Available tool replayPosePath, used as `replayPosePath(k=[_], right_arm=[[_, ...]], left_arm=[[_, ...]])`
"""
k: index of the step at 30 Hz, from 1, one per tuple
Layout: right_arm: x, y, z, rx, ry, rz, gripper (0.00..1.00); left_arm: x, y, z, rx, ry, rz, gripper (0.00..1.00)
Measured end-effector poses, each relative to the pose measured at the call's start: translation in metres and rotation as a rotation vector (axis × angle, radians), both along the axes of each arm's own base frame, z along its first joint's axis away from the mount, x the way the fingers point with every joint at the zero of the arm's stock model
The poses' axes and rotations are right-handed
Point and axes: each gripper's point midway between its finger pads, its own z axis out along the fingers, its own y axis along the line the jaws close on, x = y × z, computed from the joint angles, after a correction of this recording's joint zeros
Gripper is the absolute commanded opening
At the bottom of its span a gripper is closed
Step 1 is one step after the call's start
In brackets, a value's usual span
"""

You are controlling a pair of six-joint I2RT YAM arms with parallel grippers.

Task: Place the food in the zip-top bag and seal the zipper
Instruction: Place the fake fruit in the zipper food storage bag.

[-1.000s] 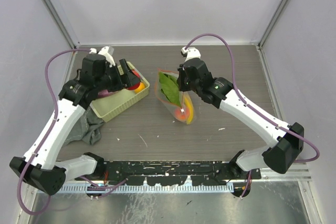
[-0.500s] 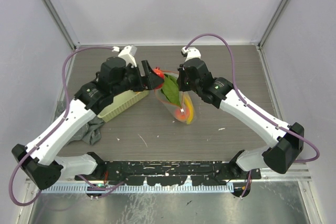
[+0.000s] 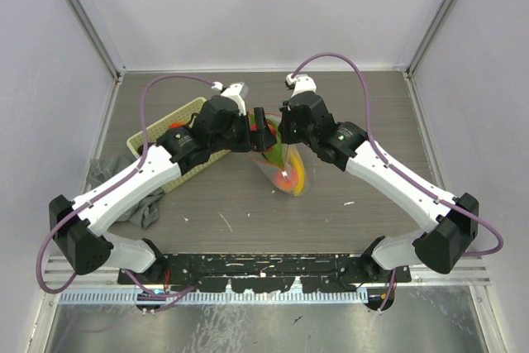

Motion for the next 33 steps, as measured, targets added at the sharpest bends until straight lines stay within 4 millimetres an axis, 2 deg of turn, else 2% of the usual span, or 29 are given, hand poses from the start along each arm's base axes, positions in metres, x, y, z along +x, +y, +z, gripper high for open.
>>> replayPosePath(k=[3, 6, 20, 26, 29, 33], right_arm=[[0.0, 0.0, 0.0, 0.0, 0.0, 0.0, 0.01], [0.0, 0.0, 0.0, 0.0, 0.0, 0.0, 0.01], [0.0, 0.0, 0.0, -0.002, 0.002, 0.0, 0.01], [0.0, 0.0, 0.0, -0.002, 0.002, 0.0, 0.01], [0.0, 0.0, -0.001, -0.002, 0.002, 0.0, 0.01], [0.0, 0.0, -0.001, -0.002, 0.002, 0.001, 0.01]], left_arm=[[0.001, 0.0, -0.002, 0.016, 0.0, 0.003, 0.92], [0.001, 0.001, -0.002, 0.028, -0.003, 0.004, 0.96], [0.0, 0.01, 0.009, 0.054, -0.014, 0.019, 1.0], [-0.003, 0.028, 0.025, 0.08, -0.056, 0.051, 0.98], [-0.001, 0.044, 0.03, 0.102, -0.073, 0.085, 0.98], [0.005, 0.08, 0.031, 0.144, -0.064, 0.185, 0.98]])
